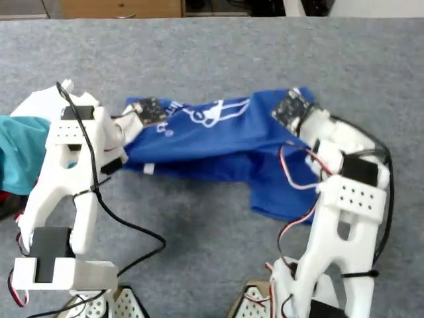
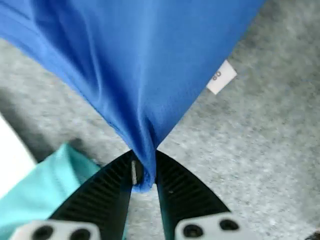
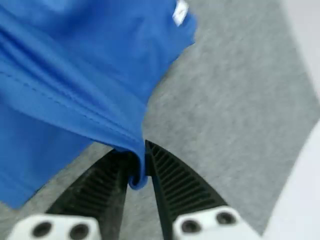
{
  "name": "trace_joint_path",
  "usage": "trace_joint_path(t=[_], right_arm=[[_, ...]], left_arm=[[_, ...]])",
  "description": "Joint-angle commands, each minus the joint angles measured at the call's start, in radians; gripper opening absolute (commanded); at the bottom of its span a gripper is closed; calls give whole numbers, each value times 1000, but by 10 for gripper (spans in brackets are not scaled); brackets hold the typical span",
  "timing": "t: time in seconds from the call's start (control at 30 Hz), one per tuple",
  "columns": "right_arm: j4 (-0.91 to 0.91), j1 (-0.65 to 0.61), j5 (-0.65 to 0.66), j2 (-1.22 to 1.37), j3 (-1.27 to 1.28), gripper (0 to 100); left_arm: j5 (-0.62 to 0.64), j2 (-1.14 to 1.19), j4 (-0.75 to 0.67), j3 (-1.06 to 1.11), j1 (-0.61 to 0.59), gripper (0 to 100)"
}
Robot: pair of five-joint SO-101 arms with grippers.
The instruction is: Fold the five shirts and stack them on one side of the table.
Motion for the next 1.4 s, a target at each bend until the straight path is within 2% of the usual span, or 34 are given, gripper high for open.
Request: trace_joint_path(t=[0.0, 0.1, 0.2, 0.37, 0.47, 0.77, 1.03, 1.2, 1.37], right_arm=[[3, 38, 11, -35, 47, 2], [3, 39, 11, -35, 88, 2], [3, 38, 11, -36, 114, 2], [25, 47, 11, -36, 122, 2], [58, 47, 11, -36, 127, 4], [210, 51, 11, -36, 128, 3], [221, 18, 11, -36, 205, 2], [215, 19, 11, -36, 219, 6], [241, 31, 6, -36, 217, 107]], left_arm=[[2, -38, -55, 38, -17, 21], [3, -38, -137, 89, -18, 21], [58, -38, -190, 110, -18, 23], [189, -39, -209, 107, -20, 140], [239, -41, -239, 107, -21, 153], [244, -41, -244, 98, -38, 154], [247, -39, -239, -11, -91, 154], [245, -39, -221, -6, -109, 159], [249, -50, -192, -34, -163, 217]])
